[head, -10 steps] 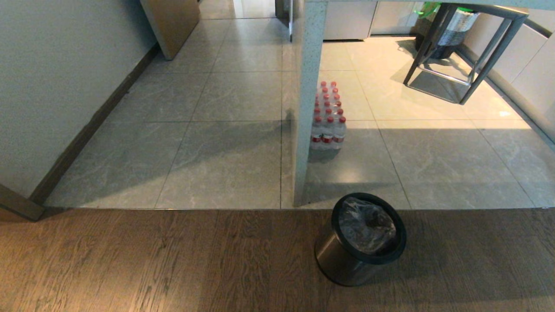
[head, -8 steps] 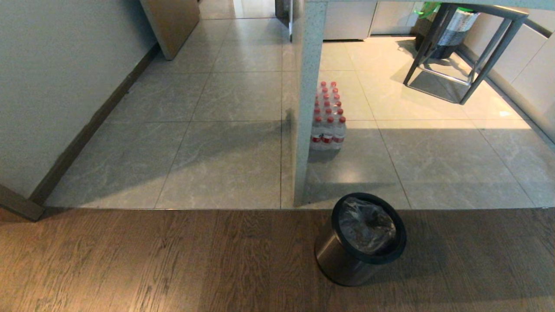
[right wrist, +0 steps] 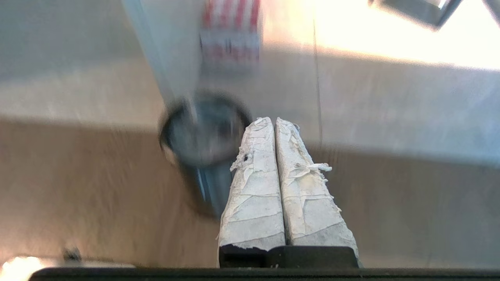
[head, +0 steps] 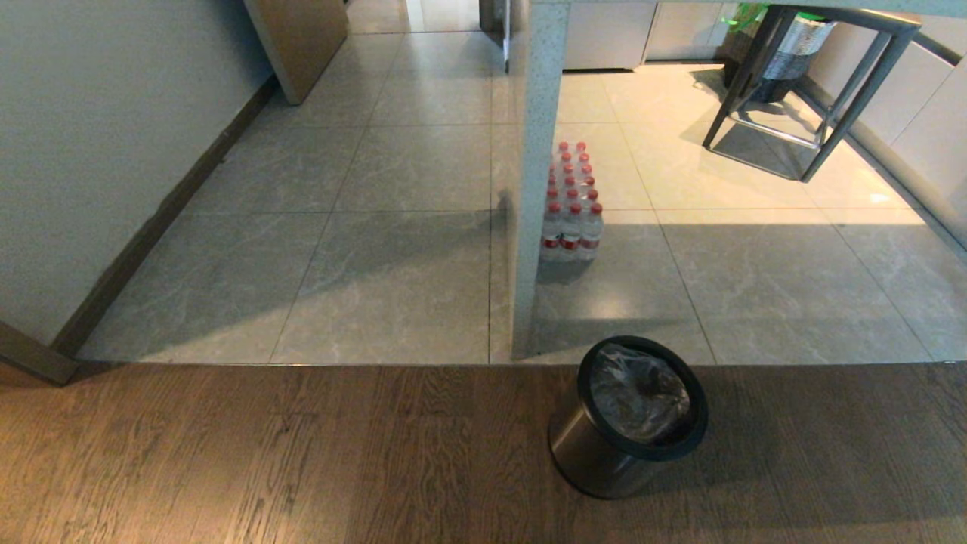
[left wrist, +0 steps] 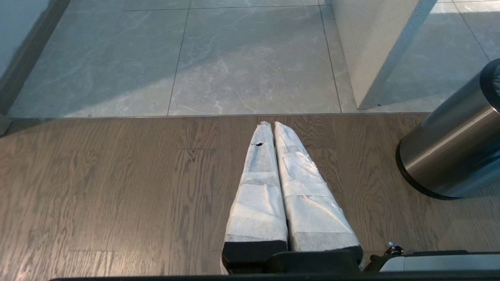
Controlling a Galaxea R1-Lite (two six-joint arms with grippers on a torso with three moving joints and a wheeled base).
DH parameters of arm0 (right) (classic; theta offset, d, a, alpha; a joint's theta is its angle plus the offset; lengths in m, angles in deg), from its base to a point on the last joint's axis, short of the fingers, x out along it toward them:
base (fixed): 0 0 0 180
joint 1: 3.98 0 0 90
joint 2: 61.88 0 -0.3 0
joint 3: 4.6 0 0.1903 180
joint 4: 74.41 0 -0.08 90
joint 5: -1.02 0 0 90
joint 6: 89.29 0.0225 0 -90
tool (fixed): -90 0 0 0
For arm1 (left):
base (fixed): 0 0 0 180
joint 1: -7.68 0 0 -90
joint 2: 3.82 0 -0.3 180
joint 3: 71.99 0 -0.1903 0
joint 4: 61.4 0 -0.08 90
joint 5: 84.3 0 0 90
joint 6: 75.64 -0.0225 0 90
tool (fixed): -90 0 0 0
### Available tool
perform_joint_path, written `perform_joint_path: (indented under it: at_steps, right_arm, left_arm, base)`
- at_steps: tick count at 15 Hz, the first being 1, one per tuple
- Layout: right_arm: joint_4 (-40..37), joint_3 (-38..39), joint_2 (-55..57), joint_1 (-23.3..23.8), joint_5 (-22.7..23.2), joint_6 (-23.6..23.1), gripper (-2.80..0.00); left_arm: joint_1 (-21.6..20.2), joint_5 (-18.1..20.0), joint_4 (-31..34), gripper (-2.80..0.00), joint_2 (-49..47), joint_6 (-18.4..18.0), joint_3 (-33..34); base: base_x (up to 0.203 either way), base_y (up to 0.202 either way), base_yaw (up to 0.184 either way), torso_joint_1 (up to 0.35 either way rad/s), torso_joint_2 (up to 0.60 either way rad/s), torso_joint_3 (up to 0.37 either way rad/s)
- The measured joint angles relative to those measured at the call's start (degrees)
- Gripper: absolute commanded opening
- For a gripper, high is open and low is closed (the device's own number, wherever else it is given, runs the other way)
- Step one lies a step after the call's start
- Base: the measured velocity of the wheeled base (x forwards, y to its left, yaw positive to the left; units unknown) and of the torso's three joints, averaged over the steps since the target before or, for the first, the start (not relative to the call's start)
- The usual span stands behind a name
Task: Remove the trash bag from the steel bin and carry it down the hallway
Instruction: Place the outer trash can on the ground
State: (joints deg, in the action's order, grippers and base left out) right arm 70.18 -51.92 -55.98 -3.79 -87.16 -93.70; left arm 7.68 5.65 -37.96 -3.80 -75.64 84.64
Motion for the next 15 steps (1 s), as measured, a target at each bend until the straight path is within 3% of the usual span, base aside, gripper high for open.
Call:
perform_joint_path:
  at_steps: [2, 5, 7, 9, 10, 12, 15]
  right_arm:
    - [-9.25, -16.33, 9.62, 0.48, 0.96, 1.45, -2.80]
    - [-27.32, -34.32, 25.51, 0.53, 5.48, 4.58, -2.80]
    - [-40.33, -38.48, 33.51, 0.10, 9.25, 5.32, -2.80]
    - [-43.85, -36.14, 40.16, -0.39, 14.30, 4.68, -2.80]
    - [-42.13, -34.41, 43.90, -0.81, 17.63, 4.27, 0.00]
    - [-39.83, -32.66, 51.93, -1.52, 22.13, 2.65, 0.00]
    - [-37.40, -35.04, 66.12, -2.34, 23.61, -1.76, 0.00]
  left_arm:
    - [0.00, 0.01, -0.02, -2.80, 0.00, 0.00, 0.00]
    - [0.00, -0.02, 0.00, -2.80, 0.00, 0.00, 0.00]
    - [0.00, -0.02, 0.00, -2.80, 0.00, 0.00, -0.02]
    - [0.00, -0.02, 0.02, -2.80, 0.00, 0.00, -0.02]
    - [0.00, -0.02, 0.02, -2.80, 0.00, 0.00, -0.02]
    - [0.00, -0.02, 0.00, -2.80, 0.00, 0.00, -0.02]
    - [0.00, -0.02, 0.04, -2.80, 0.00, 0.00, -0.02]
  base:
    - [0.000, 0.000, 0.000, 0.000, 0.00, 0.000]
    - [0.000, 0.000, 0.000, 0.000, 0.00, 0.000]
    - [0.000, 0.000, 0.000, 0.000, 0.00, 0.000]
    - [0.000, 0.000, 0.000, 0.000, 0.00, 0.000]
    - [0.000, 0.000, 0.000, 0.000, 0.00, 0.000]
    - [0.000, 0.000, 0.000, 0.000, 0.00, 0.000]
    - [0.000, 0.000, 0.000, 0.000, 0.00, 0.000]
